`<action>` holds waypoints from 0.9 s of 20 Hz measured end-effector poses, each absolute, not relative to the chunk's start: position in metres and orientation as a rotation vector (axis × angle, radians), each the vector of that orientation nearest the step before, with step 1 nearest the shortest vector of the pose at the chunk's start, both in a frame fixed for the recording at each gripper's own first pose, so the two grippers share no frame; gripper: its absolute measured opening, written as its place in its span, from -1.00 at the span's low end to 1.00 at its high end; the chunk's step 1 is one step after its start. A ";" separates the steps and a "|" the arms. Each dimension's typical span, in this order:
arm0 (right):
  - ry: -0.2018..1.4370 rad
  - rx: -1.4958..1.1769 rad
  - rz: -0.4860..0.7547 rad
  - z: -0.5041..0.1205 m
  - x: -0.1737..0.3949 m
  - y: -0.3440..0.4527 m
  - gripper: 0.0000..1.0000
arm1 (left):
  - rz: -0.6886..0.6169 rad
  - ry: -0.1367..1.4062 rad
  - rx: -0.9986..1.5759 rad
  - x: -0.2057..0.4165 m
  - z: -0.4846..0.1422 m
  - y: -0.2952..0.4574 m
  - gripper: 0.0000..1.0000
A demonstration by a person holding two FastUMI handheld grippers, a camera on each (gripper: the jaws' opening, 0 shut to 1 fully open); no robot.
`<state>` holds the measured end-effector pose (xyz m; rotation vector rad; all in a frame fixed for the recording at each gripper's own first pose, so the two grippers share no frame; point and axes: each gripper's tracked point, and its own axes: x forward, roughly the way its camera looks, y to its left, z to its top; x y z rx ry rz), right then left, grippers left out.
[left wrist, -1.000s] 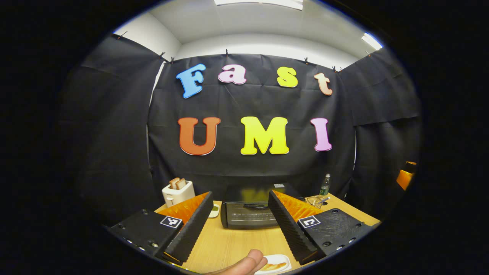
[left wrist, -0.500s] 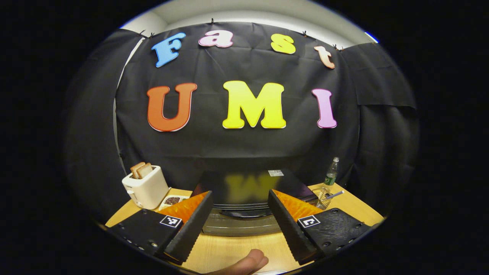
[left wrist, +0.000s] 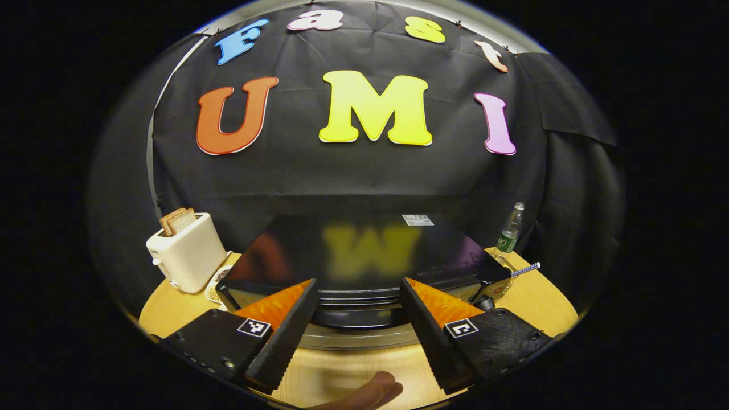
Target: Open the electric oven with the left hand, put the food in, and close the electric oven.
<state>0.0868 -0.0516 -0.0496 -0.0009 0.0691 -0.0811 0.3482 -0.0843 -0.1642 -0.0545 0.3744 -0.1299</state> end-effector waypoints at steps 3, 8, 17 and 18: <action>0.062 0.000 -0.084 -0.050 0.084 -0.056 0.93 | -0.135 0.384 -0.036 0.341 -0.167 -0.085 0.93; 0.080 0.038 -0.060 -0.063 0.087 -0.056 0.93 | -0.160 0.411 -0.095 0.302 -0.172 -0.085 0.95; 0.143 0.036 -0.032 -0.087 0.099 -0.045 1.00 | -0.193 0.461 -0.119 0.229 -0.211 -0.084 0.90; 0.151 0.036 -0.026 -0.091 0.100 -0.043 1.00 | -0.191 0.457 -0.121 0.225 -0.215 -0.084 0.91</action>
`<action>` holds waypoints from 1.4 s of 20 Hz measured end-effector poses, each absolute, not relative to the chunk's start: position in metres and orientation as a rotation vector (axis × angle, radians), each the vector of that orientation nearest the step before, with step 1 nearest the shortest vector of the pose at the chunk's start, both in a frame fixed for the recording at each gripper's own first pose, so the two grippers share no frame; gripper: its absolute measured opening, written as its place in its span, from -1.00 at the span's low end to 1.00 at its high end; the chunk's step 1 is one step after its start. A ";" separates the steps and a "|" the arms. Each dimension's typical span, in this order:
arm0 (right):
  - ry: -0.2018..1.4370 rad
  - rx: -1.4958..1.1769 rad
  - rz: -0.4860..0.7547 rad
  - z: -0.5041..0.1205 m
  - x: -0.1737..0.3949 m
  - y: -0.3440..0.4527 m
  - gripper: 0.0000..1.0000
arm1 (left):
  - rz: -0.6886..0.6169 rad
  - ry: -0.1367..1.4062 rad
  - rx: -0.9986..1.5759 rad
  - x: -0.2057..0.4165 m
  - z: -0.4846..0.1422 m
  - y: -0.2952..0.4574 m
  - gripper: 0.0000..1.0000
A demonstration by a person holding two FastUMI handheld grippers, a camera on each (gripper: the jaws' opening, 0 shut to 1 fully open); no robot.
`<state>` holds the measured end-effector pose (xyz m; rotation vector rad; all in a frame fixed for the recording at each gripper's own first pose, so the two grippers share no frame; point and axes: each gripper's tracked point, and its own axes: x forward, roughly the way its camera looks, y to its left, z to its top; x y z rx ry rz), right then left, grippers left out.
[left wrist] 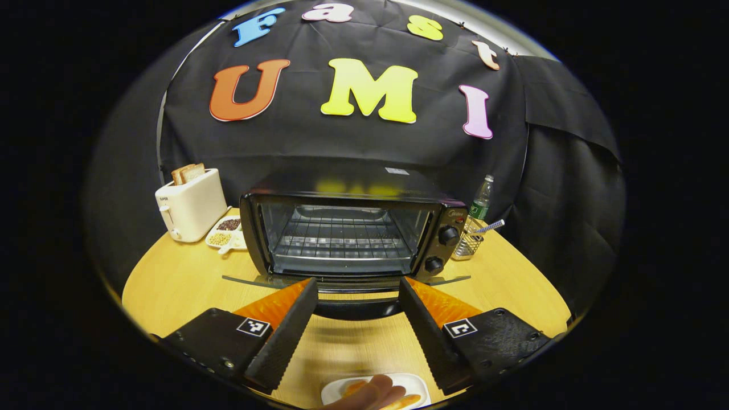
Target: Open the electric oven with the left hand, put the food in, and close the electric oven.
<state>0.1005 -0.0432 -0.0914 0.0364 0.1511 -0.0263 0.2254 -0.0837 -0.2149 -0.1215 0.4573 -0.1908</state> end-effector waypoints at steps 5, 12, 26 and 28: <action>0.210 0.032 0.010 -0.120 0.105 -0.033 1.00 | -0.162 0.448 -0.130 0.213 -0.231 -0.083 0.91; 0.255 0.027 0.044 -0.154 0.107 -0.022 1.00 | -0.140 0.527 -0.123 0.189 -0.274 -0.086 0.92; 0.405 -0.066 0.201 -0.228 0.103 0.052 0.94 | -0.182 0.662 -0.297 0.169 -0.309 -0.081 0.86; 0.436 -0.068 0.260 -0.239 0.101 0.072 1.00 | -0.159 0.612 -0.295 0.165 -0.293 -0.063 0.89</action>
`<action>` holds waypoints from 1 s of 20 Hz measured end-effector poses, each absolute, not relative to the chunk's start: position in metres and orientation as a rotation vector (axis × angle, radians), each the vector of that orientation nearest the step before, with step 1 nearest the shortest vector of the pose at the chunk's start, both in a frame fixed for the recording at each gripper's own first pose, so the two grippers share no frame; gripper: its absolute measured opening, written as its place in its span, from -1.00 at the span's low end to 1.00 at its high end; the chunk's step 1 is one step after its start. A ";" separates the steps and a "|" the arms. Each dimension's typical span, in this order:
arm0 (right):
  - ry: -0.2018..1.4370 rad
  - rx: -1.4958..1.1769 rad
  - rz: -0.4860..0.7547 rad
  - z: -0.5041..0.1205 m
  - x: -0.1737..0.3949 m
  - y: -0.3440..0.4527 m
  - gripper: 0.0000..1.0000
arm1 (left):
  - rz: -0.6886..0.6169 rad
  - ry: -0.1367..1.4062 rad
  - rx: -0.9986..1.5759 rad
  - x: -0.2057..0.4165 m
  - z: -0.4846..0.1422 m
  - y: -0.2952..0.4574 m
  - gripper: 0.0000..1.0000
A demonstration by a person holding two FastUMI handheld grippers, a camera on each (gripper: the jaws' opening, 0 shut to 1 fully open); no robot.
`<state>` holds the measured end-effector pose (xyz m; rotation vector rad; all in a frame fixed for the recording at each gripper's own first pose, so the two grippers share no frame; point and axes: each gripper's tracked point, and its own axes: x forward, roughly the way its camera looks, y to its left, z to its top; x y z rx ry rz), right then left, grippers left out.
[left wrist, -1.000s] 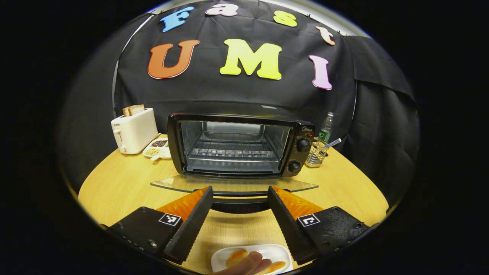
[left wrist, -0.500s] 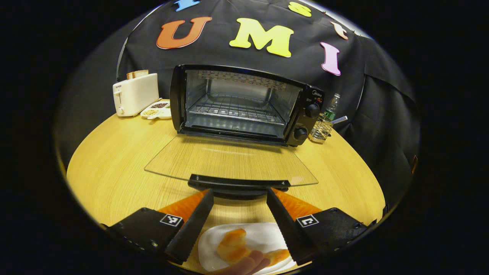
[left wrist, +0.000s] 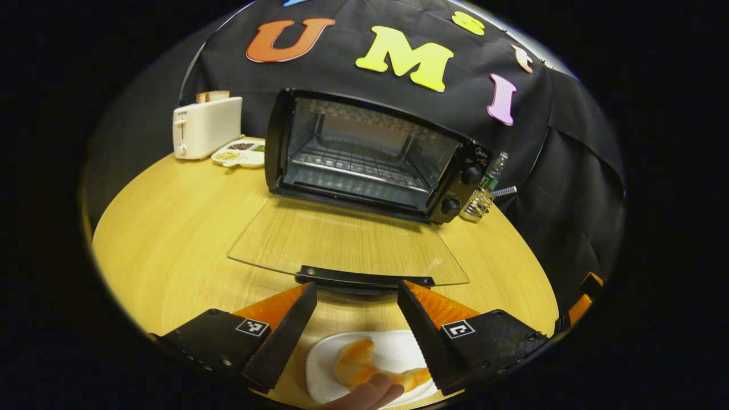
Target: Open the electric oven with the left hand, put the food in, and close the electric oven.
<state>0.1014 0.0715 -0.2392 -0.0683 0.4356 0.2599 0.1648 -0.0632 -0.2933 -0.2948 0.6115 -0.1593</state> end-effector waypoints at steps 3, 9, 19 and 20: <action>0.470 -0.074 0.354 -0.255 0.100 0.105 1.00 | -0.166 0.532 -0.310 0.149 -0.263 -0.047 0.89; 0.561 -0.114 0.558 -0.293 0.093 0.173 0.94 | -0.149 0.366 -0.256 0.106 -0.210 0.000 0.88; 0.694 -0.235 0.841 -0.347 0.082 0.249 0.93 | -0.080 0.167 -0.071 0.048 -0.154 0.047 0.88; 0.723 -0.247 0.855 -0.354 0.080 0.251 0.93 | -0.084 0.163 -0.066 0.045 -0.154 0.045 0.87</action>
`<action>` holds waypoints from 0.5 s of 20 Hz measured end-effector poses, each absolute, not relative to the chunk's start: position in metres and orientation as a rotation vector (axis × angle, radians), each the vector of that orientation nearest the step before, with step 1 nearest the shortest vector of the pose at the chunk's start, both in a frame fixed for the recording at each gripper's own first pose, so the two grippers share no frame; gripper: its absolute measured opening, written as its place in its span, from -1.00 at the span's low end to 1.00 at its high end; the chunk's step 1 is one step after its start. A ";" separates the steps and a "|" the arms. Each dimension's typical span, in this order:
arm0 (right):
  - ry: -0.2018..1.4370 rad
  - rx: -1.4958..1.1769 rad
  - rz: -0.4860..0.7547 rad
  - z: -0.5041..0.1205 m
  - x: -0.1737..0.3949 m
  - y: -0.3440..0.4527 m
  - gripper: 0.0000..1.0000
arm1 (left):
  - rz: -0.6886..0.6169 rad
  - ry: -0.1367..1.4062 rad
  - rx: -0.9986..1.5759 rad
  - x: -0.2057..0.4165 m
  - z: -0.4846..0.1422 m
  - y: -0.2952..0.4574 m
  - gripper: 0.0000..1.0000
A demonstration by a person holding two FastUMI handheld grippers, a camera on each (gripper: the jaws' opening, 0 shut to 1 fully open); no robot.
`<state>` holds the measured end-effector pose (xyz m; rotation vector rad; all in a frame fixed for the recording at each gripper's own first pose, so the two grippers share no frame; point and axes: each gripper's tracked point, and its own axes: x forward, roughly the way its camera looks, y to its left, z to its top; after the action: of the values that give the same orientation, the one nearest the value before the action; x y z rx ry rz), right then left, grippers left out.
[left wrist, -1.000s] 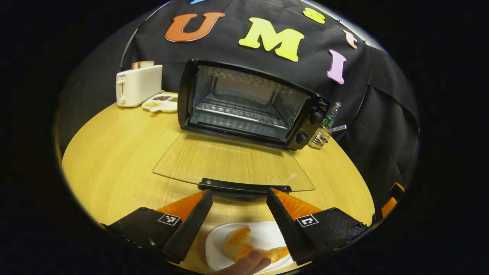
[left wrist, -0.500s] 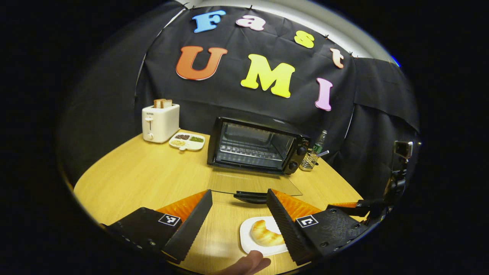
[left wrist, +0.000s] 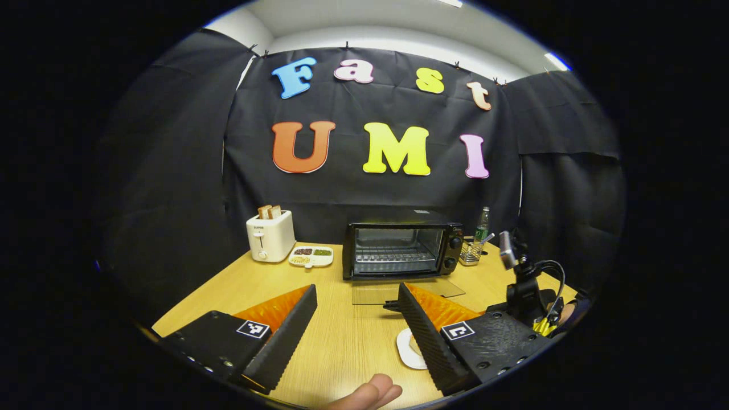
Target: Open the electric oven with the left hand, put the food in, and close the electric oven.
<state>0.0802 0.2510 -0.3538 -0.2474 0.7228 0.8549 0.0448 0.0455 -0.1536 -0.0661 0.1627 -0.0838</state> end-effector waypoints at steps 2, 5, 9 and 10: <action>0.771 -0.247 0.881 -0.361 0.074 0.257 0.69 | -0.101 0.161 -0.067 0.040 -0.152 0.043 0.88; 0.790 -0.272 0.872 -0.365 0.076 0.260 0.38 | -0.112 0.165 -0.077 0.039 -0.152 0.041 0.88; 0.790 -0.224 0.867 -0.357 0.069 0.263 0.22 | -0.112 0.155 -0.072 0.037 -0.149 0.045 0.88; 0.780 -0.212 0.868 -0.351 0.069 0.265 0.22 | -0.114 0.153 -0.071 0.036 -0.148 0.045 0.88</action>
<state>0.0687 0.2654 -0.3506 -0.2116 0.7796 0.8682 0.0363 0.0448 -0.1477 -0.0711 0.1527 -0.1144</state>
